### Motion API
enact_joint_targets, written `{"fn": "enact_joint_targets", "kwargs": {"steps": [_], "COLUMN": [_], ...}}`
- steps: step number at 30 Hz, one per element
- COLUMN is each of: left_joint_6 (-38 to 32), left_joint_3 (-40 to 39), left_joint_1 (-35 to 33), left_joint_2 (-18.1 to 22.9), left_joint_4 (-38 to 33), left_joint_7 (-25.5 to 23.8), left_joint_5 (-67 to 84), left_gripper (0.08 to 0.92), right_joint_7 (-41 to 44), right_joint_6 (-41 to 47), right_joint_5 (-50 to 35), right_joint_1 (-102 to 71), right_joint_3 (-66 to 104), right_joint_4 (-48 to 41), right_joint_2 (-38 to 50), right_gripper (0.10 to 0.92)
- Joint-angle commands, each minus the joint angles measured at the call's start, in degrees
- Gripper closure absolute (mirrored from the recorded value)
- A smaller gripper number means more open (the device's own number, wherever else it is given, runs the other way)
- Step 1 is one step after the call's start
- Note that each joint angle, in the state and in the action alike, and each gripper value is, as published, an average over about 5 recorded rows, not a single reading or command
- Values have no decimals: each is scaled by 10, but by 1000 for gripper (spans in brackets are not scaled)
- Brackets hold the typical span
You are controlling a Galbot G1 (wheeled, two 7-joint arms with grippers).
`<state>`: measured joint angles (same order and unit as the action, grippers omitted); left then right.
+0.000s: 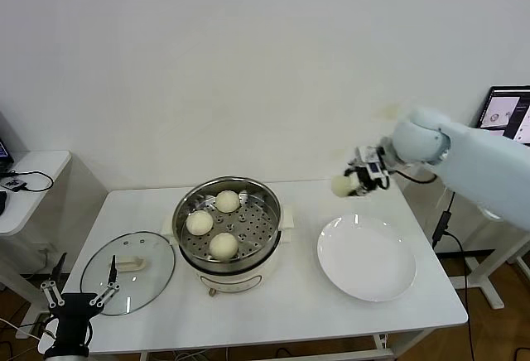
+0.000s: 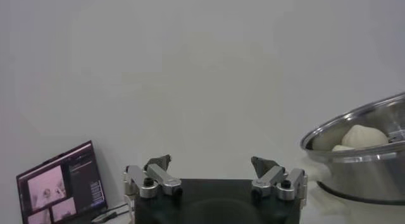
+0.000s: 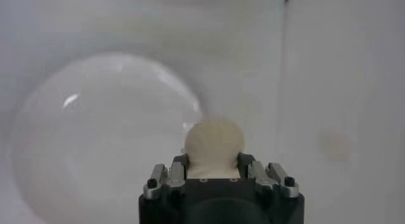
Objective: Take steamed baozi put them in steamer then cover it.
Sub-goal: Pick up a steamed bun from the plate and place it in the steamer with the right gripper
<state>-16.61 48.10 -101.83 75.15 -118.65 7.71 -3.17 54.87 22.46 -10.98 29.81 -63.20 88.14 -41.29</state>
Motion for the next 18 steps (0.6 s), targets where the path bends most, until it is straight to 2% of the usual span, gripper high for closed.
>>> {"fn": "enact_joint_targets", "kwargs": {"steps": [1, 10, 18], "left_joint_6": [1, 1, -1], "left_joint_3": [-1, 3, 6], "left_joint_1": [3, 2, 1], "left_joint_2": [3, 10, 15], "left_joint_4": [-4, -6, -3], "left_joint_7": [0, 0, 1], "left_joint_5": [-1, -1, -1], "left_gripper": [177, 177, 177], "right_joint_7": [-75, -163, -186], "right_joint_6": [106, 185, 192], "right_joint_5": [-195, -230, -203], "right_joint_1": [111, 34, -34], "right_joint_3": [-83, -92, -86], "right_joint_4": [60, 4, -70], "right_joint_2": [-127, -247, -316], "right_gripper": [522, 516, 516]}}
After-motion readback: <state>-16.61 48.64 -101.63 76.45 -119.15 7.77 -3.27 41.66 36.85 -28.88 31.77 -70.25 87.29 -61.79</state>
